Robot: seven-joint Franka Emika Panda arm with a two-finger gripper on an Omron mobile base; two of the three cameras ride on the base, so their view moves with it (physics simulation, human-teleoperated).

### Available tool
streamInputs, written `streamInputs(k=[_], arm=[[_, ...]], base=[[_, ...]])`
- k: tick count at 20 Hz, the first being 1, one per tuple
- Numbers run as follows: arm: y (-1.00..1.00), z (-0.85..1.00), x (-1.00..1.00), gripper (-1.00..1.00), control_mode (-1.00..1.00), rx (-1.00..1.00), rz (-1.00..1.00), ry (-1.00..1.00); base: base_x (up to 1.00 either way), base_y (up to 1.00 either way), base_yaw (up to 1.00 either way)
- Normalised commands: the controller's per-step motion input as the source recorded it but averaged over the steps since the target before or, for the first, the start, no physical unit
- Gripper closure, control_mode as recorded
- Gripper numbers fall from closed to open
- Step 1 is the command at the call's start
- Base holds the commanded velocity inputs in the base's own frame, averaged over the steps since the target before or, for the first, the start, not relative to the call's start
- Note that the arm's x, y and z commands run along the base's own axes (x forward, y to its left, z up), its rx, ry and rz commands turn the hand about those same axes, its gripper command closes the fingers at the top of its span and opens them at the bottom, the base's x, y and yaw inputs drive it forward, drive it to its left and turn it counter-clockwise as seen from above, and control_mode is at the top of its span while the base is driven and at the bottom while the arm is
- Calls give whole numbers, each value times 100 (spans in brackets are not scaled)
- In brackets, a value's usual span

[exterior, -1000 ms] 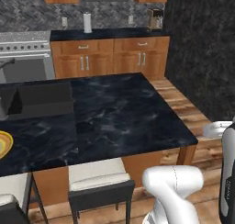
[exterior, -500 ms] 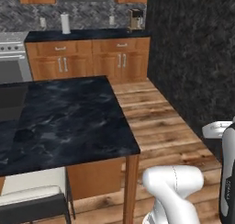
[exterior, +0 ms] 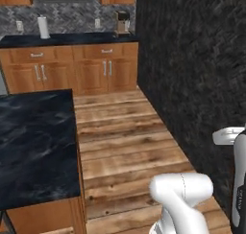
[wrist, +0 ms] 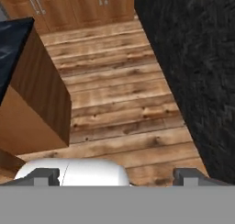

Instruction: Take the fork and place it on the left side of the plate. Then take the spoon and place it on the right side of the plate. Make sure they're directly next to the plate.

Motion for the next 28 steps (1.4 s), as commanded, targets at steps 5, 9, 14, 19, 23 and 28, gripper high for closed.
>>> streamInputs(k=[5,9,14,19,23,28], arm=[[0,0,0,-100,100,0,0,0],[0,0,0,-100,100,0,0,0],[0,0,0,-100,100,0,0,0],[0,0,0,-100,100,0,0,0],[0,0,0,-100,100,0,0,0],[0,0,0,-100,100,0,0,0]], base=[[100,-89,4],[100,-63,7],[100,-30,8],[100,-2,6],[100,0,3],[100,0,0]])
